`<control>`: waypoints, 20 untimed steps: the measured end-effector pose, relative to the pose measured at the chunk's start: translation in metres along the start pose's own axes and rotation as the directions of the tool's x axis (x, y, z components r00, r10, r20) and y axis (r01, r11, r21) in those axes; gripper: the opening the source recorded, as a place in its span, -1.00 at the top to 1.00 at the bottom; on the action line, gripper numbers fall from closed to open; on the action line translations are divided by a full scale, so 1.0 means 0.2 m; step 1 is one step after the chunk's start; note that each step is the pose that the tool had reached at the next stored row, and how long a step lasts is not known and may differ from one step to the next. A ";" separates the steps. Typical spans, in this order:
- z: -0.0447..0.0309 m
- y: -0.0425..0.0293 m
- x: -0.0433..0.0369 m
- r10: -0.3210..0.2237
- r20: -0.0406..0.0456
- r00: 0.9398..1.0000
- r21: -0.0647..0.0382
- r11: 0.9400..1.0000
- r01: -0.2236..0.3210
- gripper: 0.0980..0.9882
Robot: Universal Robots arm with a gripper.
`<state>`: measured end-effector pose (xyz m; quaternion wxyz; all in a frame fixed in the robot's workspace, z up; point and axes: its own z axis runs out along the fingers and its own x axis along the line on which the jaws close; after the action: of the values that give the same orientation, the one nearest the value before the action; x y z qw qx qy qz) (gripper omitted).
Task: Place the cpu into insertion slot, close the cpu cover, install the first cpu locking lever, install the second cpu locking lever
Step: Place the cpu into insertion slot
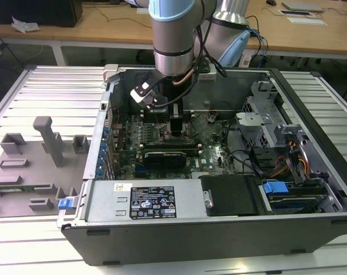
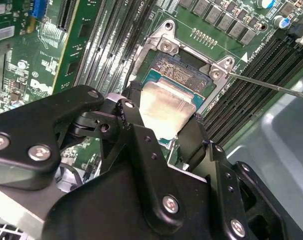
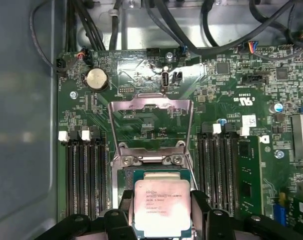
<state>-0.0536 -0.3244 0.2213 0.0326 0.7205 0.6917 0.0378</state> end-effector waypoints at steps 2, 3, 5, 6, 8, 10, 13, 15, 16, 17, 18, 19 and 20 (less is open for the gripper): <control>0.015 -0.002 0.004 0.001 0.000 1.000 0.000 1.000 -0.001 0.00; 0.025 -0.003 0.008 0.002 0.000 1.000 0.000 1.000 -0.002 0.00; 0.039 -0.005 0.018 0.003 0.000 1.000 0.000 1.000 -0.003 0.00; 0.044 -0.006 0.020 0.004 0.000 1.000 0.000 1.000 -0.004 0.00; 0.057 -0.012 0.023 0.005 0.000 1.000 0.000 1.000 -0.005 0.00; 0.067 -0.023 0.023 0.006 0.001 1.000 0.000 1.000 -0.006 0.00; 0.078 -0.031 0.023 0.006 0.001 1.000 0.000 1.000 -0.006 0.00; 0.090 -0.032 0.023 0.006 0.001 1.000 0.000 1.000 -0.006 0.00; 0.091 -0.033 0.023 0.006 0.001 1.000 0.000 1.000 -0.006 0.00; 0.091 -0.033 0.023 0.006 0.001 1.000 0.000 1.000 -0.006 0.00; 0.091 -0.032 0.023 0.006 0.001 1.000 0.000 1.000 -0.006 0.00; 0.092 -0.030 0.023 0.001 0.000 1.000 0.000 1.000 -0.001 0.00; 0.093 -0.029 0.023 -0.008 -0.001 1.000 0.000 1.000 0.008 0.00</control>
<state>-0.0572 -0.3194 0.2023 0.0324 0.7176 0.6947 0.0379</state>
